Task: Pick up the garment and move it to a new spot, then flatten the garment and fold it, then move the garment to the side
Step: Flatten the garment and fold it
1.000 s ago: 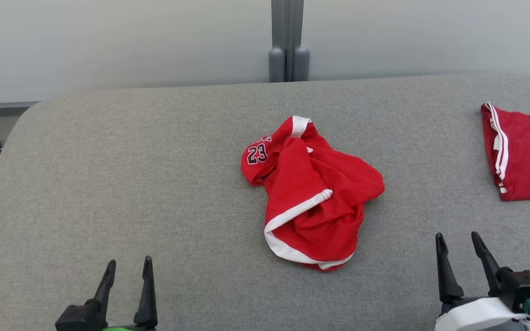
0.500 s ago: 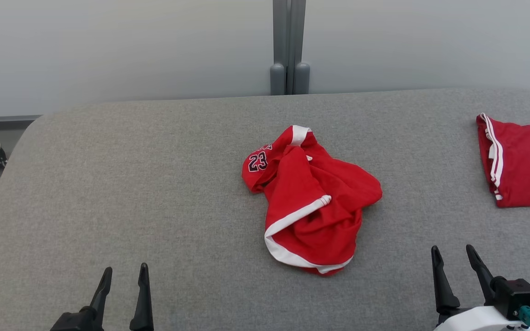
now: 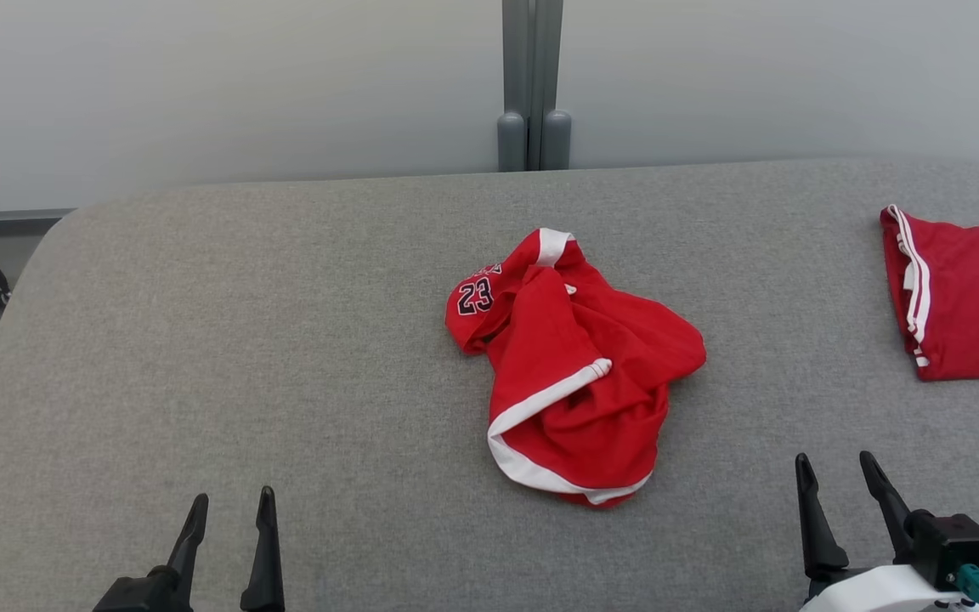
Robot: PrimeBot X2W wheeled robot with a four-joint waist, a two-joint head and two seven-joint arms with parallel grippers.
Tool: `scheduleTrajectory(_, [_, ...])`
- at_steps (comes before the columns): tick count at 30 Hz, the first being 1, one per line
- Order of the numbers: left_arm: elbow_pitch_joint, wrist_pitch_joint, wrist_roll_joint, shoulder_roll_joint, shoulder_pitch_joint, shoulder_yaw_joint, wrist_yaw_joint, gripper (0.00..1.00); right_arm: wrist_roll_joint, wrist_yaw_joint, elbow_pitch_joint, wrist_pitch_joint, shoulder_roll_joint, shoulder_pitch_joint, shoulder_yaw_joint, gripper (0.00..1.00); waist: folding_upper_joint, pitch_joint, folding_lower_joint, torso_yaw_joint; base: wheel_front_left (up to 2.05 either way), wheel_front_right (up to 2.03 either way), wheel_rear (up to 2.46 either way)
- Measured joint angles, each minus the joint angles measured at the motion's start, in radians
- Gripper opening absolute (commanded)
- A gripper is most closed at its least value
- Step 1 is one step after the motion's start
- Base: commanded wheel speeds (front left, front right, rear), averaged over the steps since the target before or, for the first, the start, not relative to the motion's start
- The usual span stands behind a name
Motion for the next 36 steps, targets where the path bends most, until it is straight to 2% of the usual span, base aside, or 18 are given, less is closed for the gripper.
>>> scheduleTrajectory(14, [-0.013,0.0,0.0,0.0,-0.018,-0.016,0.0,1.0,0.0,0.0,-0.004,0.0,0.0,-0.005,0.001,1.0,0.0,0.008,0.0,-0.016,0.0,0.0,0.0])
scheduleTrajectory(18, [-0.031,0.0,-0.01,0.0,-0.069,-0.116,0.0,1.0,0.0,0.0,-0.009,0.0,0.0,-0.015,0.002,1.0,0.0,0.019,0.0,-0.023,0.0,0.0,0.0])
scheduleTrajectory(22, [-0.022,0.0,-0.031,-0.001,-0.158,-0.286,0.0,1.0,0.0,0.0,-0.018,0.0,0.0,-0.053,0.017,1.0,0.0,0.043,0.0,-0.04,0.0,0.0,0.0])
scheduleTrajectory(27, [0.076,0.0,-0.044,-0.003,-0.303,-0.46,-0.002,1.0,0.011,0.0,-0.029,0.0,0.0,-0.096,0.033,1.0,0.0,0.082,0.0,-0.084,0.0,0.0,0.0])
scheduleTrajectory(30, [0.167,0.0,-0.037,-0.004,-0.387,-0.505,-0.002,1.0,0.021,0.0,-0.03,0.0,0.0,-0.115,0.038,1.0,0.0,0.108,0.0,-0.116,0.0,0.0,0.0])
scheduleTrajectory(36, [0.37,0.0,0.002,0.003,-0.503,-0.526,0.0,1.0,0.05,0.0,-0.029,0.0,-0.001,-0.136,0.033,1.0,0.0,0.158,0.0,-0.196,0.0,0.0,0.0])
